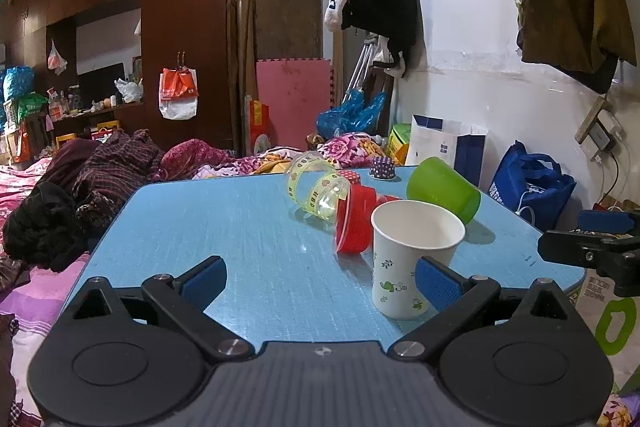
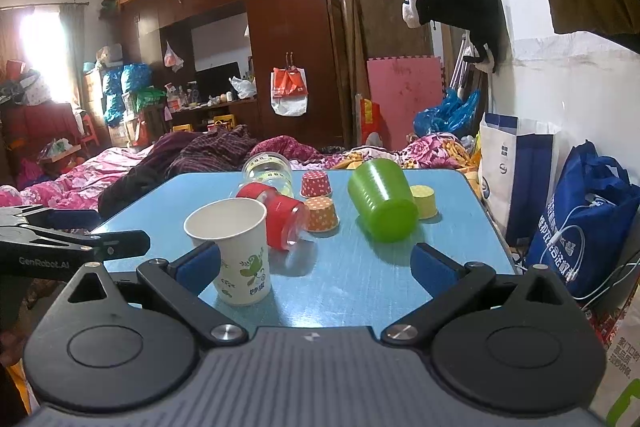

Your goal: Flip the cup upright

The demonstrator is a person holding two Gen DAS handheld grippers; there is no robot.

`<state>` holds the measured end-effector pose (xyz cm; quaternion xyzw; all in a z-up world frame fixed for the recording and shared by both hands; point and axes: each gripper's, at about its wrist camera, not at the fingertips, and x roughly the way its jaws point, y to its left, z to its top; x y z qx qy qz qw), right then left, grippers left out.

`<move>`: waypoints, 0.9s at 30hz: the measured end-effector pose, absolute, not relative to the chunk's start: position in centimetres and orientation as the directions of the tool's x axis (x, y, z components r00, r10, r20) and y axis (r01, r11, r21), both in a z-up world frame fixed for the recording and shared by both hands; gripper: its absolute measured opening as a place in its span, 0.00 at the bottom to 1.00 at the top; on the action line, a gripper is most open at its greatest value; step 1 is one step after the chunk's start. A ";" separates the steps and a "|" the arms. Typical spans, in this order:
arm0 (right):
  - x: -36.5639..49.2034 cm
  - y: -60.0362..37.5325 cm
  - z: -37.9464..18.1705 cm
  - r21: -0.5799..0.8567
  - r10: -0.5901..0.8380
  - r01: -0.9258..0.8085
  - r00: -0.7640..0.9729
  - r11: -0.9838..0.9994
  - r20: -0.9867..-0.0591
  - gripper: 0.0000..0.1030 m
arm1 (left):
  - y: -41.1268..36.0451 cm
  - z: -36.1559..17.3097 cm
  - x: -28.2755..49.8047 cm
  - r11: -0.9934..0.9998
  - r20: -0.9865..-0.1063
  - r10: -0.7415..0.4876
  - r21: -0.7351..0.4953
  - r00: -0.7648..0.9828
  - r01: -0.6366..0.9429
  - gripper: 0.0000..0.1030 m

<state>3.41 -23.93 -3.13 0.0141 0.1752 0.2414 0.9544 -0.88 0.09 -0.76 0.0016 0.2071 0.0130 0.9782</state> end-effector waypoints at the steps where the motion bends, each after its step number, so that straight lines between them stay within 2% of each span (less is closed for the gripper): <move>1: 3.4 -23.9 -3.1 0.110 0.465 -0.455 0.823 0.883 -0.327 0.99 | 0.1 -0.7 -0.9 1.000 -0.404 0.024 0.008 0.914 -0.023 0.98; 27: 3.3 -23.9 -3.5 0.106 0.480 -0.473 0.812 0.874 -0.333 0.99 | -0.4 -1.0 -1.0 1.000 -0.397 0.018 0.020 0.918 -0.012 0.99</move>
